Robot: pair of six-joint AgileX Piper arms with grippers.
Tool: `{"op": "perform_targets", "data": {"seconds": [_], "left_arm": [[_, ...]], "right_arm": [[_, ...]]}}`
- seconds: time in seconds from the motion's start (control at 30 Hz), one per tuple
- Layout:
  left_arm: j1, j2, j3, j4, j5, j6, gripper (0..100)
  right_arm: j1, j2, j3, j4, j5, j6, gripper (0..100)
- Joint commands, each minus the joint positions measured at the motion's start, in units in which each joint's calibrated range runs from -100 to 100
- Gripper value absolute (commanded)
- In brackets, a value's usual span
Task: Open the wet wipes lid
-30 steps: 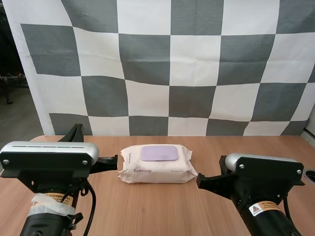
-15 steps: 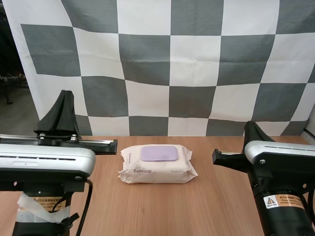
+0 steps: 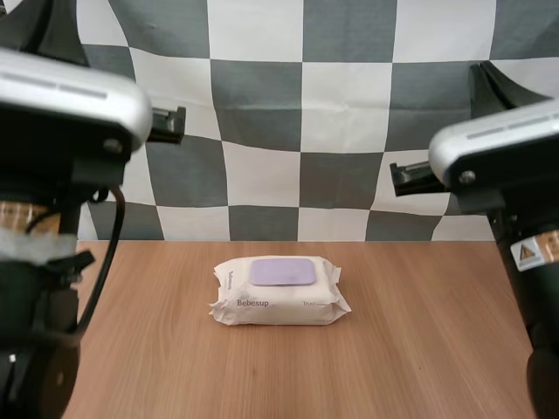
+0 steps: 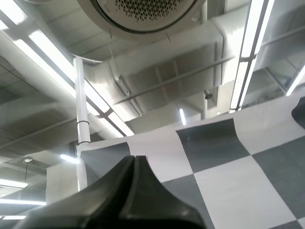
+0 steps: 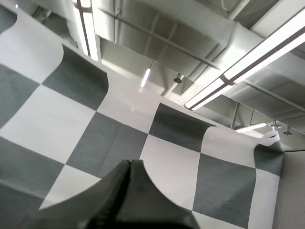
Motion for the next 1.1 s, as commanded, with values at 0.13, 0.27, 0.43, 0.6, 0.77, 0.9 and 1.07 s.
{"op": "perform_targets", "data": {"seconds": [0.13, 0.27, 0.43, 0.6, 0.77, 0.9, 1.07], "left_arm": [[-0.01, 13.23, -21.72, 1.24, 94.45, 15.74, 0], [-0.01, 16.73, -21.72, 1.24, 105.67, 18.01, 0], [-0.01, 21.04, -19.94, -1.31, 114.82, 17.70, 0], [-0.01, 25.20, -10.14, -6.76, 115.44, 20.15, 0], [0.06, 27.65, -3.90, -14.01, 113.74, 25.85, 0], [0.06, 29.07, -3.06, -21.40, 111.03, 32.34, 0], [0.06, 34.48, -3.06, -28.50, 109.00, 40.33, 0]], "right_arm": [[0.00, 17.98, -15.19, -2.52, 57.08, -10.89, 0], [0.00, 22.16, -15.19, -2.52, 59.46, -13.04, 0], [0.00, 24.97, -15.19, -2.52, 64.49, -19.08, 0], [0.00, 28.00, -15.19, 0.64, 67.63, -24.16, 0], [0.00, 31.06, -15.19, 11.08, 71.20, -33.25, 0], [0.00, 33.26, -15.19, 18.41, 75.98, -40.81, 0], [0.00, 35.25, -15.19, 22.07, 77.00, -44.17, 0]]}}
